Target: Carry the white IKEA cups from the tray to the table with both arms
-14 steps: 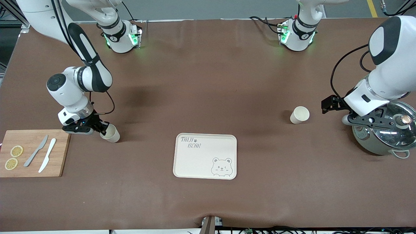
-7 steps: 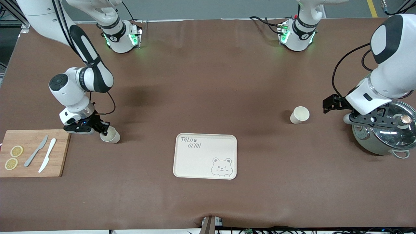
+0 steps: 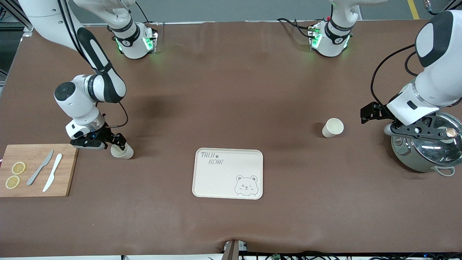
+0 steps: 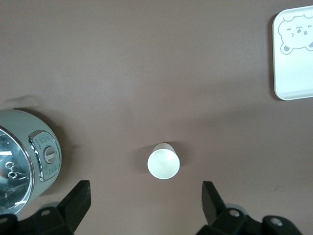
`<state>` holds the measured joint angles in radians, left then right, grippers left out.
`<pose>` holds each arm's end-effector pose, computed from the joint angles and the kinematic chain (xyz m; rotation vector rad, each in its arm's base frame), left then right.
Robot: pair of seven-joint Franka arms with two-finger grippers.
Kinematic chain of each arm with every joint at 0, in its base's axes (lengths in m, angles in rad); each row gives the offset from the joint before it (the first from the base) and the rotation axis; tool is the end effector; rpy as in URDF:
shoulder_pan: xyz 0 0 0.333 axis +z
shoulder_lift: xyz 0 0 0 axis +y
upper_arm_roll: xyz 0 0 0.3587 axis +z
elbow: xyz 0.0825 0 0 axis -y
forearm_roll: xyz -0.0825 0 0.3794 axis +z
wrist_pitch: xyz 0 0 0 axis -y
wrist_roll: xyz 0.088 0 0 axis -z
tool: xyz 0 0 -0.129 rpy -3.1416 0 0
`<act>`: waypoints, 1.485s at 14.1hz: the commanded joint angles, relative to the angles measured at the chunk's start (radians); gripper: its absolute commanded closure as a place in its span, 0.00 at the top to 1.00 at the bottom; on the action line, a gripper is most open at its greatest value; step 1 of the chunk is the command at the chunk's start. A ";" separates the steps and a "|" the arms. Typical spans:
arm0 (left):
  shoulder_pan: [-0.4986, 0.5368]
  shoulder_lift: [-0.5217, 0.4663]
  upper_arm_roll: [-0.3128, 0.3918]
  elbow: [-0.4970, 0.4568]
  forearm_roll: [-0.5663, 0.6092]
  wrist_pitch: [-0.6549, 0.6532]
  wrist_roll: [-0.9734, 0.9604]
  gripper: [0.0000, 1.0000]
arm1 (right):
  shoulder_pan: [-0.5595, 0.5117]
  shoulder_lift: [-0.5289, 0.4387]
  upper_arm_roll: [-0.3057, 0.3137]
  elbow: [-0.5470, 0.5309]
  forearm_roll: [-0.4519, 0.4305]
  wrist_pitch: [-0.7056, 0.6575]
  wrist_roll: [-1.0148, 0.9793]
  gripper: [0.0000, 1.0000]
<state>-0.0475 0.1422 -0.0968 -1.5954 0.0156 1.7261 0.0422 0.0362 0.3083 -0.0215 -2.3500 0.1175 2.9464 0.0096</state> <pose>0.6012 -0.0818 0.5651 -3.1254 0.2948 0.0168 0.5575 0.0011 0.2534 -3.0690 0.1611 -0.4451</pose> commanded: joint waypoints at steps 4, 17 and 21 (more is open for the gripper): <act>-0.020 -0.012 0.022 0.006 0.000 -0.022 0.012 1.00 | -0.004 -0.198 -0.008 0.030 0.014 -0.327 -0.003 1.00; -0.011 -0.007 0.022 0.014 -0.005 -0.020 0.016 1.00 | -0.007 -0.578 -0.003 0.441 -0.167 -1.364 -0.003 1.00; -0.011 -0.009 0.022 0.012 -0.005 -0.020 0.010 1.00 | -0.007 -0.586 -0.006 0.554 -0.168 -1.469 -0.037 1.00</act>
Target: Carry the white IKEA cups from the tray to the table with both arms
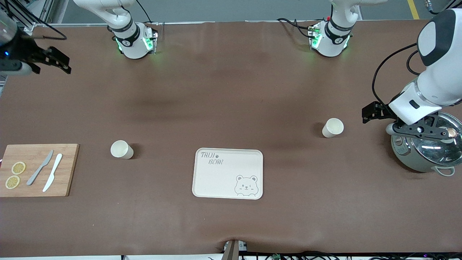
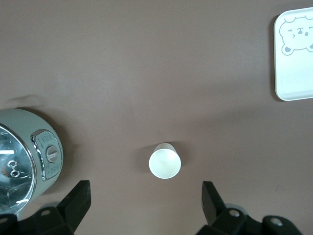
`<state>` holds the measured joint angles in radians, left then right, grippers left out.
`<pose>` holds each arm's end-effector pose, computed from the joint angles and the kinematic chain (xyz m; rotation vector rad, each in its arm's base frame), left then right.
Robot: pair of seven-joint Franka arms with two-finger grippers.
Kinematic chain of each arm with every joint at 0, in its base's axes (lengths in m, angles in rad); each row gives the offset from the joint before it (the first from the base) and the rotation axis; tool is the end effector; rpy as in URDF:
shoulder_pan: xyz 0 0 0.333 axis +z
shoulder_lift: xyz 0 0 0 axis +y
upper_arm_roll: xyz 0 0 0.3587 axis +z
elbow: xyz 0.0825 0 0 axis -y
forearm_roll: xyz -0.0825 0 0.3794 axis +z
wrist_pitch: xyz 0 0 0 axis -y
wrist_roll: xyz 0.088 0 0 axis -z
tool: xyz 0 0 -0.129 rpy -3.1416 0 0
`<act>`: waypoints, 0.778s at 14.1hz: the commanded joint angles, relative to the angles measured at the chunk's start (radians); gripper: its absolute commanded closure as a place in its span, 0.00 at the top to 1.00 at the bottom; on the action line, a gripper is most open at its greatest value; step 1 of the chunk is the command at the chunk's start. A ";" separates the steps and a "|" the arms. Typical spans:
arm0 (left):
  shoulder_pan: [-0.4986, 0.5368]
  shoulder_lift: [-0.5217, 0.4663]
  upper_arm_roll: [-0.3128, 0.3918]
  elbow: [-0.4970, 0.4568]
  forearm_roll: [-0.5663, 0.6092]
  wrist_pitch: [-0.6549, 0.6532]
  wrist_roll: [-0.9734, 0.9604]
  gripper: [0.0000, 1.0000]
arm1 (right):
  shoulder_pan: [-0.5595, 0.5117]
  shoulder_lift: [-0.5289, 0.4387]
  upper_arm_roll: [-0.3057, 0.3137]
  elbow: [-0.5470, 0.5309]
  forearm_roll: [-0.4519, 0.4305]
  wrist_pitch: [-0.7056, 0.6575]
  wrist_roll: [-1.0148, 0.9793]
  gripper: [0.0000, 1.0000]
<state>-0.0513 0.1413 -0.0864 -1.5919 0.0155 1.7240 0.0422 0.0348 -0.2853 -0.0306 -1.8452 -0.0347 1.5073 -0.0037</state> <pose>0.6016 -0.0782 0.5671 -3.1251 0.2844 0.0133 0.4379 -0.0050 0.6536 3.1144 0.0126 -0.0821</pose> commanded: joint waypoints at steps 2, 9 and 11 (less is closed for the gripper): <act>-0.005 -0.008 0.011 0.009 -0.005 -0.018 0.012 1.00 | -0.009 0.008 -0.003 0.052 -0.016 -0.029 -0.100 1.00; 0.002 -0.003 0.011 0.009 -0.005 -0.017 0.018 1.00 | -0.007 0.020 -0.002 0.073 -0.016 -0.050 -0.094 1.00; 0.002 -0.002 0.011 0.009 -0.005 -0.017 0.018 1.00 | -0.009 0.021 -0.002 0.073 -0.016 -0.052 -0.094 1.00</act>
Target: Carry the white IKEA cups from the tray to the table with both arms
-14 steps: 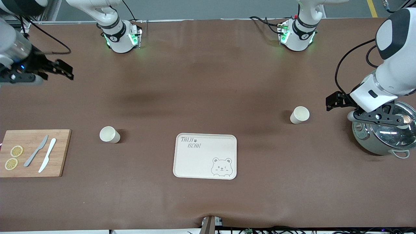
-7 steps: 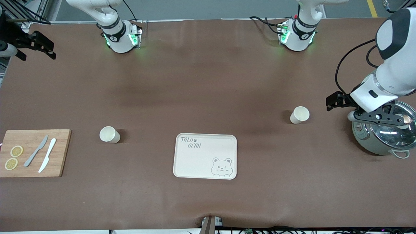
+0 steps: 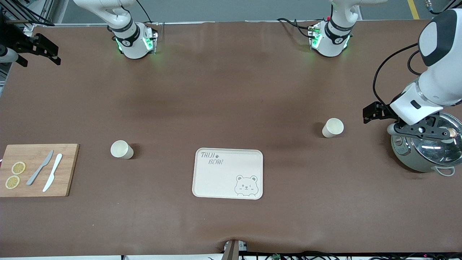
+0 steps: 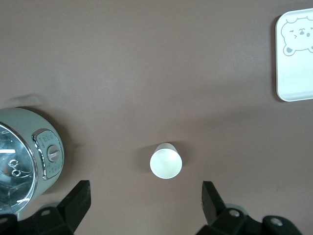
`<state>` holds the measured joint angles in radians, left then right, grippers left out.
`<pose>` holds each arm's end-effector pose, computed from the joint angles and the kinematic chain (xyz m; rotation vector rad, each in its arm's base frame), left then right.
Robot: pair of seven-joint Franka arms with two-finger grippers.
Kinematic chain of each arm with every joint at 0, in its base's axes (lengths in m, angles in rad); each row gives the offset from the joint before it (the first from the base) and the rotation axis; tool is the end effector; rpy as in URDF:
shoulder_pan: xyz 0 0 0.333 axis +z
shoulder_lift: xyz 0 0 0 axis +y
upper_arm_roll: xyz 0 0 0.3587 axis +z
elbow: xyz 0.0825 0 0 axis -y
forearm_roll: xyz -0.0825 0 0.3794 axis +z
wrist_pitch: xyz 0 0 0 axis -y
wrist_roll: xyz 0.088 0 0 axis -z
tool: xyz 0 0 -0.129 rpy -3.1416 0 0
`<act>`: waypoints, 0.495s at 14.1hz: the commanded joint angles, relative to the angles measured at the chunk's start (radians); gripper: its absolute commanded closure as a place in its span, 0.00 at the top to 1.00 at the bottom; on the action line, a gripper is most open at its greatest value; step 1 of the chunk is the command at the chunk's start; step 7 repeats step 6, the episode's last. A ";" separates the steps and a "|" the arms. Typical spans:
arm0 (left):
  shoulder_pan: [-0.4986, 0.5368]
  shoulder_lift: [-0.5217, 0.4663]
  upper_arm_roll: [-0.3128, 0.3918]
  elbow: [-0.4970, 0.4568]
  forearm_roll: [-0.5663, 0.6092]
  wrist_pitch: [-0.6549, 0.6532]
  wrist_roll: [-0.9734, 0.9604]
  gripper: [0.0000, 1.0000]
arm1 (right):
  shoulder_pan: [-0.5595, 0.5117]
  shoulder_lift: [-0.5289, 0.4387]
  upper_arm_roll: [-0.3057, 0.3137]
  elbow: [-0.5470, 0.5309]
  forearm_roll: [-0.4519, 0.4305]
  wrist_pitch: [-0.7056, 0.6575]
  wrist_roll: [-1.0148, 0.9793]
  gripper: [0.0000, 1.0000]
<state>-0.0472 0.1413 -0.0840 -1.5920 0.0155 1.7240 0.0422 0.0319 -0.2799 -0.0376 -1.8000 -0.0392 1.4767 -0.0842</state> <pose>0.6021 -0.0744 0.5670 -3.1257 0.2743 0.0135 0.4373 -0.0107 0.6694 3.1117 0.1204 -0.0698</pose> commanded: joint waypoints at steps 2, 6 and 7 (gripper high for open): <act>-0.002 -0.002 0.009 0.009 -0.005 -0.017 0.018 1.00 | -0.004 0.018 0.005 0.027 -0.010 -0.021 -0.014 1.00; -0.002 -0.003 0.009 0.009 -0.005 -0.017 0.016 1.00 | -0.003 0.034 0.005 0.025 -0.011 -0.019 -0.014 1.00; -0.002 -0.003 0.009 0.009 -0.005 -0.017 0.016 1.00 | -0.003 0.034 0.005 0.025 -0.011 -0.019 -0.014 1.00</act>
